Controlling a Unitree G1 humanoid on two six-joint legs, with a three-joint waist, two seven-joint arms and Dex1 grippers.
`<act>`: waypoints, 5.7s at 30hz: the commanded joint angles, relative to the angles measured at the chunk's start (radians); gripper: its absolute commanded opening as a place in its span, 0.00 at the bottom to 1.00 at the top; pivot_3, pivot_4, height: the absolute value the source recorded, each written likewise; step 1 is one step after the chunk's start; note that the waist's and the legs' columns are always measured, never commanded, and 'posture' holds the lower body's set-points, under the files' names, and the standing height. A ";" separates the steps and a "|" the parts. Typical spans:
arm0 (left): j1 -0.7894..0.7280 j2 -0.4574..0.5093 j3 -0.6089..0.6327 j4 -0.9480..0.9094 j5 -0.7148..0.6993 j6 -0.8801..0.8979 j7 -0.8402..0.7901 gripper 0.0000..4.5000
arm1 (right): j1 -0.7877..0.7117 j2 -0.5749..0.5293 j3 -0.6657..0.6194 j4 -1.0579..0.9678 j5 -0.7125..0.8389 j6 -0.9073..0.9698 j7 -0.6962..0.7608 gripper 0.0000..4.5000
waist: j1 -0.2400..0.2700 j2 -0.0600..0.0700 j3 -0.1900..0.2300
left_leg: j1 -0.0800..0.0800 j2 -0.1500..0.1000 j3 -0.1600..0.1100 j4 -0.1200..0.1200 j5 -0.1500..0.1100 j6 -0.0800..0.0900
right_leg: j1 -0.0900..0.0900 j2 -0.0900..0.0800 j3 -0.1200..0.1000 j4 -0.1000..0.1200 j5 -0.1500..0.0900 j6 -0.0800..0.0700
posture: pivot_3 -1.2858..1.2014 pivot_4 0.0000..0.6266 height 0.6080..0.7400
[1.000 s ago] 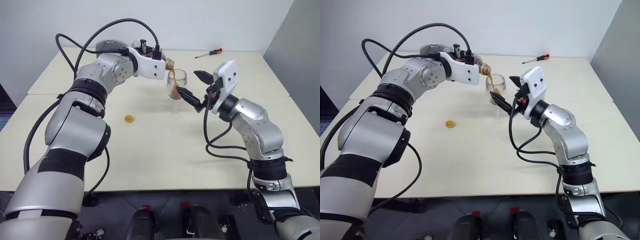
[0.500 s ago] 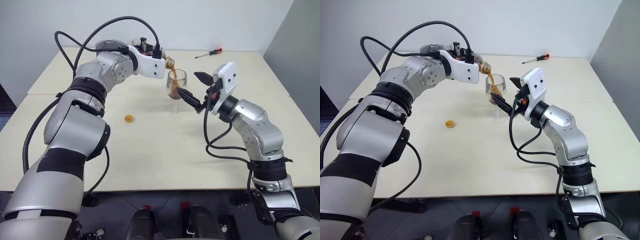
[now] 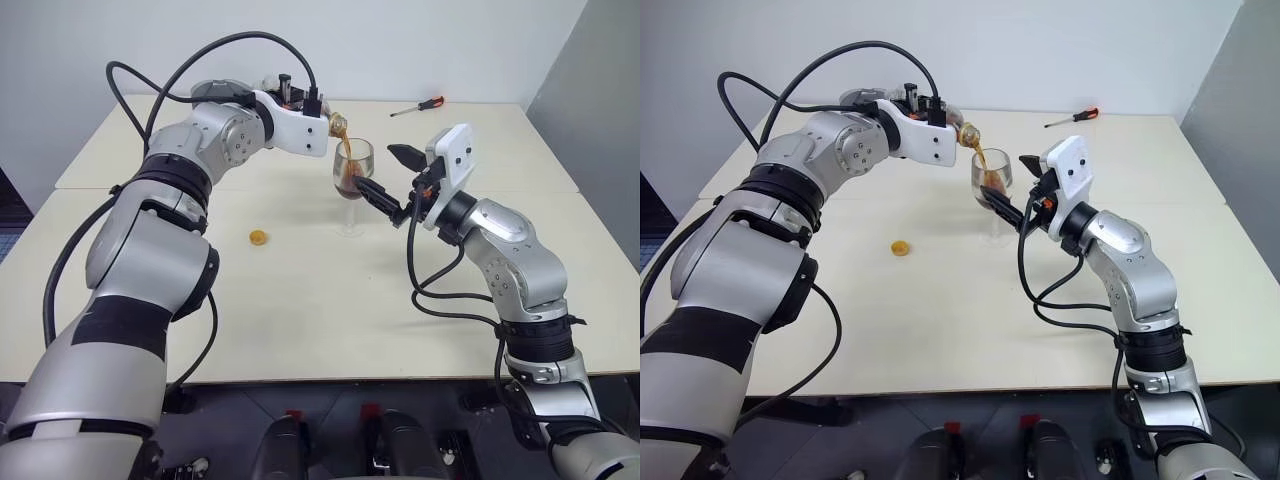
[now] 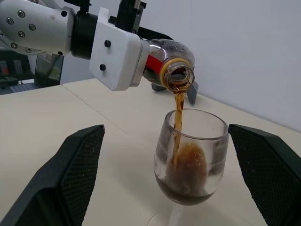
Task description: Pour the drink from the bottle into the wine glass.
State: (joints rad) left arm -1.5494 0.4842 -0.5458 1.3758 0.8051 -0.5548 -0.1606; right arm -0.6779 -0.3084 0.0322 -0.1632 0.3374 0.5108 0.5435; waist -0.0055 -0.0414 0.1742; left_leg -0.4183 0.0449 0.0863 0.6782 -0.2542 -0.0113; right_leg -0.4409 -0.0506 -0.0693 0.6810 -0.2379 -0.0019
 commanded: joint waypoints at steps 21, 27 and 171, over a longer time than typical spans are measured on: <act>-0.062 0.018 -0.017 -0.011 0.006 0.001 0.037 0.24 | -0.005 -0.006 -0.022 -0.041 0.017 -0.002 0.000 1.00 | 0.000 0.000 0.000 | 0.000 0.000 0.000 0.000 0.000 0.000 | 0.000 0.000 0.000 0.000 0.000 0.000 | 0.52 0.24 1.00; -0.065 0.019 -0.018 -0.011 0.007 0.002 0.038 0.24 | -0.007 -0.005 -0.020 -0.034 0.015 -0.007 0.000 1.00 | 0.000 0.000 0.000 | 0.000 0.000 0.000 0.000 0.000 0.000 | 0.000 0.000 0.000 0.000 0.000 0.000 | 0.52 0.24 1.00; 1.458 -0.140 0.840 -1.702 -1.043 1.016 0.038 0.99 | 0.351 -0.135 -0.034 -0.296 0.182 0.060 0.075 1.00 | -0.006 -0.003 -0.002 | 0.003 0.003 -0.003 0.001 0.006 0.006 | 0.004 -0.004 0.004 -0.003 0.008 0.004 | 0.52 0.24 1.00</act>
State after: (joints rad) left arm -0.1112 0.3537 0.2946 -0.2462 -0.2253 0.4374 -0.1353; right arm -0.3299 -0.4320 0.0323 -0.4125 0.4955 0.5765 0.6112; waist -0.0112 -0.0439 0.1725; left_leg -0.4154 0.0476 0.0836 0.6786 -0.2484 -0.0054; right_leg -0.4366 -0.0541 -0.0654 0.6782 -0.2297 0.0020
